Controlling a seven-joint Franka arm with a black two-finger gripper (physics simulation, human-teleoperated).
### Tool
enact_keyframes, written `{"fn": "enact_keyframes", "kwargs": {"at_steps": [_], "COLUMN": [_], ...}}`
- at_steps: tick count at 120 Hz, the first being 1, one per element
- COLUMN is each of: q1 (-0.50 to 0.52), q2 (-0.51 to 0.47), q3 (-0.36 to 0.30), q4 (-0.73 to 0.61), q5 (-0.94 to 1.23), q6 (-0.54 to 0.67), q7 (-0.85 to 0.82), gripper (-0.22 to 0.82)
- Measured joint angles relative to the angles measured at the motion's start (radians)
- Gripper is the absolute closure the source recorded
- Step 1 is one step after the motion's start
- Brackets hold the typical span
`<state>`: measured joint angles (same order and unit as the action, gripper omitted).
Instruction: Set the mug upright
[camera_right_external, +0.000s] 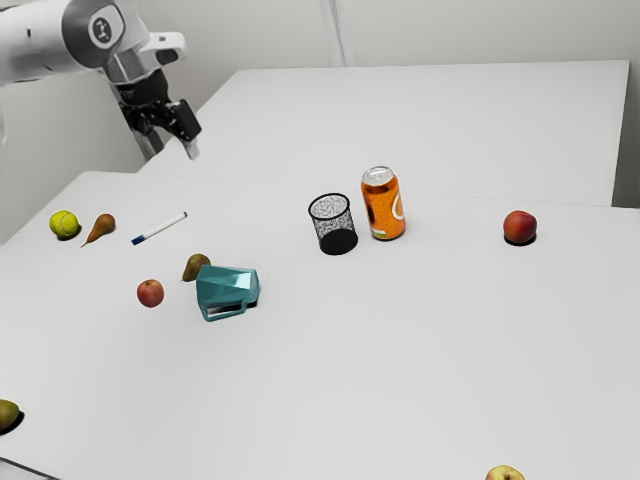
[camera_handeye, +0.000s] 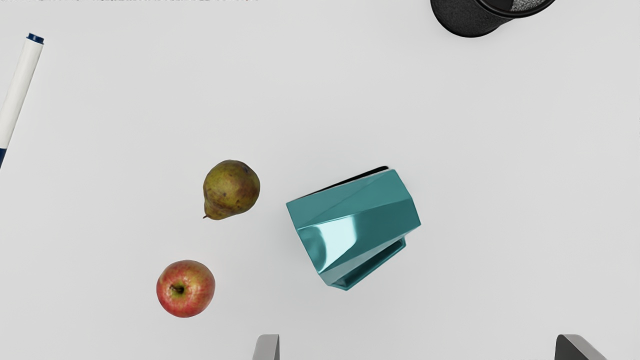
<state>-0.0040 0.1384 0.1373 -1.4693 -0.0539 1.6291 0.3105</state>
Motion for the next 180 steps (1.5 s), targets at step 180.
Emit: {"fn": "enact_keyframes", "kwargs": {"at_steps": [180], "q1": [0.110], "q2": [0.290], "q3": [0.190], "q4": [-0.407], "q5": [-0.849], "q6": [0.135], "q7": [0.407], "gripper": [0.17]}}
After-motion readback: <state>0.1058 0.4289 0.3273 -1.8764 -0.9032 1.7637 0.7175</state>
